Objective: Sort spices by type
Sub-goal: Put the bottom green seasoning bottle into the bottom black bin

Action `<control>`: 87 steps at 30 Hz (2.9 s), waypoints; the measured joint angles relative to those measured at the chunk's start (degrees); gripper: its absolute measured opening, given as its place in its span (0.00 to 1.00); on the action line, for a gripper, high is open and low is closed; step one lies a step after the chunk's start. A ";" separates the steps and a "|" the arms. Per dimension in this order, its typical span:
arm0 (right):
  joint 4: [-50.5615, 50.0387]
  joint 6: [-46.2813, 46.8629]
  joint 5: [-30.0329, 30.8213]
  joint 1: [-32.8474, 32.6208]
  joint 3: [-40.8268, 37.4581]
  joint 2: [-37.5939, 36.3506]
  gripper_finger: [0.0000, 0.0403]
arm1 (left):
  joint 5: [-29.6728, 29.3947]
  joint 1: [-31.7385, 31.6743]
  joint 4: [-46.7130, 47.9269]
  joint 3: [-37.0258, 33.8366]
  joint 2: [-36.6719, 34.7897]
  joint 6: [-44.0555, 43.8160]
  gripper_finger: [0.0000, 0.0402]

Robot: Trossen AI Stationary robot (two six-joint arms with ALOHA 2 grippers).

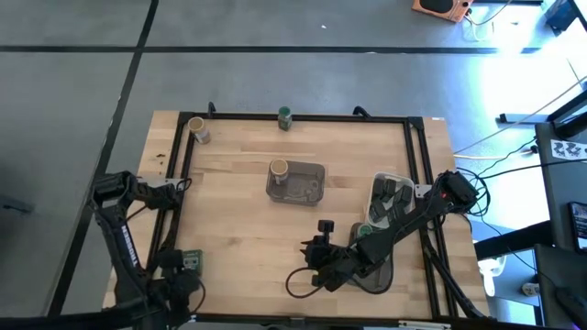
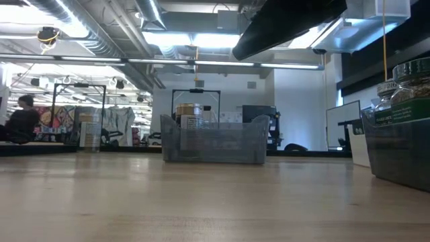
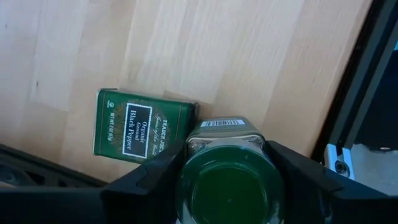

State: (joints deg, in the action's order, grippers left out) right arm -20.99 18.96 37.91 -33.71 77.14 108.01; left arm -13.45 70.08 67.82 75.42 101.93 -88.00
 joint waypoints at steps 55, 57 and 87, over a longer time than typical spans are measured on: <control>-29.79 24.28 5.54 -10.91 4.48 -2.49 0.23 | -1.88 -42.07 -23.07 16.29 11.09 71.55 0.49; -29.79 24.28 5.60 -10.91 4.48 -2.49 0.23 | -1.78 -42.01 -20.51 18.57 12.78 71.09 0.50; -29.68 24.26 5.57 -10.91 4.44 -2.40 0.23 | -1.05 -42.01 -20.91 19.78 14.05 70.31 0.72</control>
State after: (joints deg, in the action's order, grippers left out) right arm -50.68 43.22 43.48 -44.62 81.58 105.60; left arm -14.50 28.08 46.91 95.20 115.98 -17.69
